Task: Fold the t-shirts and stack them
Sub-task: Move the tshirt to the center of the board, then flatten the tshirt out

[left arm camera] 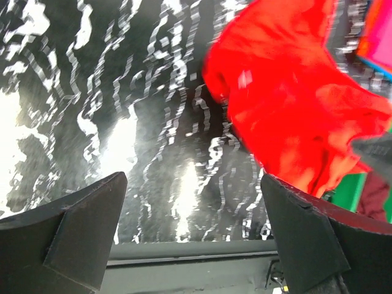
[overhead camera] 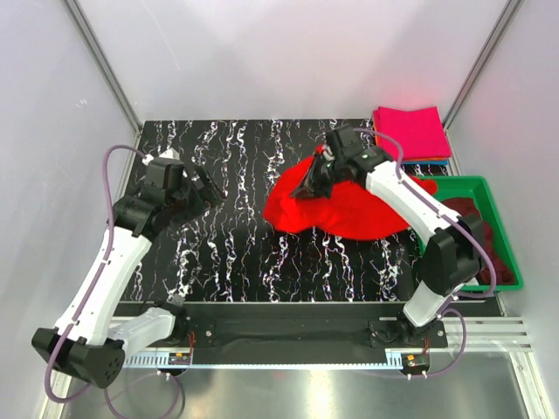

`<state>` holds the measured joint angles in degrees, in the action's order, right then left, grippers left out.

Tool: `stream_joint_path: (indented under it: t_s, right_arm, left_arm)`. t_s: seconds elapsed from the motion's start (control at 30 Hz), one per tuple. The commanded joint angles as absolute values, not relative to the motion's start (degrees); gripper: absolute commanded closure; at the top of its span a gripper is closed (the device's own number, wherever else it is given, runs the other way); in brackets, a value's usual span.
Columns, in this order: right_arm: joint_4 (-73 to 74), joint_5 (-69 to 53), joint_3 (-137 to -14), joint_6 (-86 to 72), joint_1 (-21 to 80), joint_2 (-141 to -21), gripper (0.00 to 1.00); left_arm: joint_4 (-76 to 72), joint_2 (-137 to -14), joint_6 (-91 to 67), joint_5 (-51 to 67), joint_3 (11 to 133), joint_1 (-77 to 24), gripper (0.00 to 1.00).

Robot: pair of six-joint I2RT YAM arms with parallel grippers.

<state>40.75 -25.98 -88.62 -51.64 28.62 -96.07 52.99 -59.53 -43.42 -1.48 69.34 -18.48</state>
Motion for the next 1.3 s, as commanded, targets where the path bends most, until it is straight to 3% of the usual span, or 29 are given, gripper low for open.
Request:
stream_joint_path:
  t_s: [0.0,0.23,0.43,0.5,0.6,0.63,0.67,0.8,0.93,1.07,1.27]
  right_arm:
    - [32.9,-28.2,-86.4,-49.4,31.4,-95.5,1.0]
    - [30.3,-31.5,-79.5,-43.6,42.1,-102.2,1.0]
    - [36.2,-37.8,-100.4,-36.3,49.8,-118.8,0.98]
    - [37.6,-37.5,-101.3,-35.9,51.1,-119.3,0.97]
    - [38.4,-36.2,-95.5,-34.1,52.6,-116.5,0.86]
    - [39.2,-34.4,-93.2,-33.8,52.3,-113.0,0.7]
    - [40.4,-31.5,-90.0,-33.4,51.9,-110.9,0.66]
    - [47.1,-19.8,-84.8,-34.5,44.4,-101.1,0.56]
    - [46.3,-17.5,-80.3,-36.0,29.4,-92.8,0.53]
    - [48.6,-17.2,-82.6,-32.7,19.7,-96.1,0.51]
    - [51.9,-16.8,-83.9,-29.8,17.1,-97.6,0.5]
  left_arm:
    - [50.0,-59.9,-44.4,-0.4,66.2,-17.2,0.03]
    - [48.7,-63.9,-44.0,2.3,61.0,-14.0,0.05]
    - [47.2,-64.7,-44.4,1.0,57.1,-2.6,0.05]
    - [46.5,-64.6,-44.3,0.6,57.0,-2.5,0.05]
    - [45.4,-64.5,-43.8,1.1,56.3,-2.5,0.05]
    - [44.8,-64.5,-43.6,1.7,55.6,-2.5,0.06]
    - [43.9,-64.7,-43.2,2.5,54.9,-2.5,0.06]
    - [37.0,-68.8,-37.9,10.5,54.0,-4.6,0.11]
    - [38.8,-81.1,-34.1,7.0,64.8,-13.2,0.12]
    - [39.6,-93.8,-31.9,5.0,74.7,-20.0,0.13]
    - [39.4,-107.7,-29.7,4.2,82.6,-22.8,0.14]
